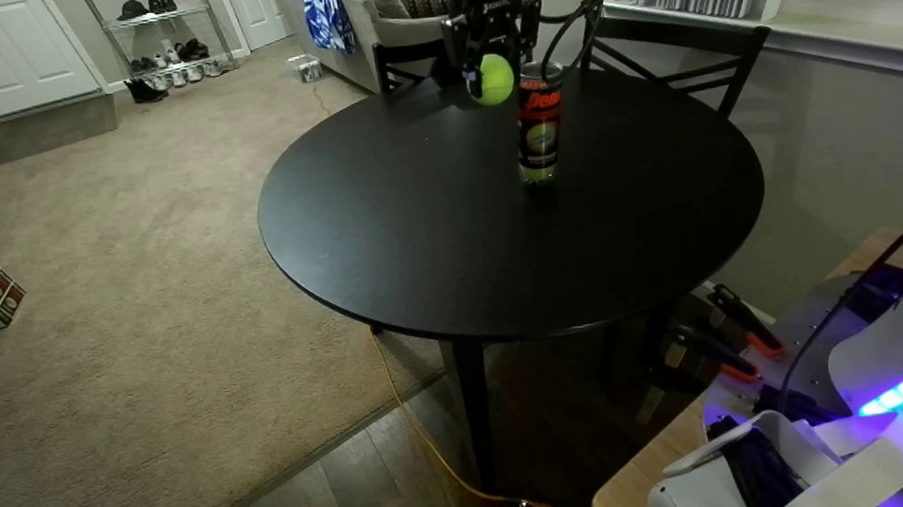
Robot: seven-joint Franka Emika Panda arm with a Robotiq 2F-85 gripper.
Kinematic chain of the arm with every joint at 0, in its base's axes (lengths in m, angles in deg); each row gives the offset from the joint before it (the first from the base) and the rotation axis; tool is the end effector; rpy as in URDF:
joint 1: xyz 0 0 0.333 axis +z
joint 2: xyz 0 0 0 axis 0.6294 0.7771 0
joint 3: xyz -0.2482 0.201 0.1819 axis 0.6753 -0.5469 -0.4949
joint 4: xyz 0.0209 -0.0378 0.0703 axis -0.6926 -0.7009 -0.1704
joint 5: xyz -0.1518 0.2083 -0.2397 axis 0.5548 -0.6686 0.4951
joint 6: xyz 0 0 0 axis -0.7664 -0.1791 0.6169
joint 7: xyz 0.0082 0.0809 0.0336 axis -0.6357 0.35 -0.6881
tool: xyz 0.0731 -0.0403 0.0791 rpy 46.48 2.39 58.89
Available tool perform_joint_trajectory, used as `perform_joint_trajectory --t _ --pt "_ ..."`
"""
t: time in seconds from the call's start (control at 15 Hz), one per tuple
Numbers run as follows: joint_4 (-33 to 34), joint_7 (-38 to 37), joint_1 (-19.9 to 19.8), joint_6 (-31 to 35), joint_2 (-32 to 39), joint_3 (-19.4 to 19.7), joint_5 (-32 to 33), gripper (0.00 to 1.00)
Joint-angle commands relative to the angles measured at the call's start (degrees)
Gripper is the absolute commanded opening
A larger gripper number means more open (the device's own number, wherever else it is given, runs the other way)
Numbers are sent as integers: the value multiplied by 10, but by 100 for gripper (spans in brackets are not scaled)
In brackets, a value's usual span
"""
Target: Put the tennis ball in the black container.
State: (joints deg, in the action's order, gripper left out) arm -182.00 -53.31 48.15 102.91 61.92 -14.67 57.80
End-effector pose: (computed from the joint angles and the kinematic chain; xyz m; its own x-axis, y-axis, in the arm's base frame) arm 0.5032 0.1104 0.4669 0.9956 -0.0876 0.0318 -0.0879 -0.9961 0.0069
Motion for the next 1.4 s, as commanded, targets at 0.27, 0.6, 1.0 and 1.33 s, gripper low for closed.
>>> perform_joint_trajectory --t 0.27,0.6,1.0,1.33 --pt "-9 -57 -25 5 -34 -6 39 41" --pt "5 -79 -37 2 -30 1 33 41" --pt "12 -94 -63 2 -24 19 27 41" --pt "14 -99 -69 1 -17 24 25 41"
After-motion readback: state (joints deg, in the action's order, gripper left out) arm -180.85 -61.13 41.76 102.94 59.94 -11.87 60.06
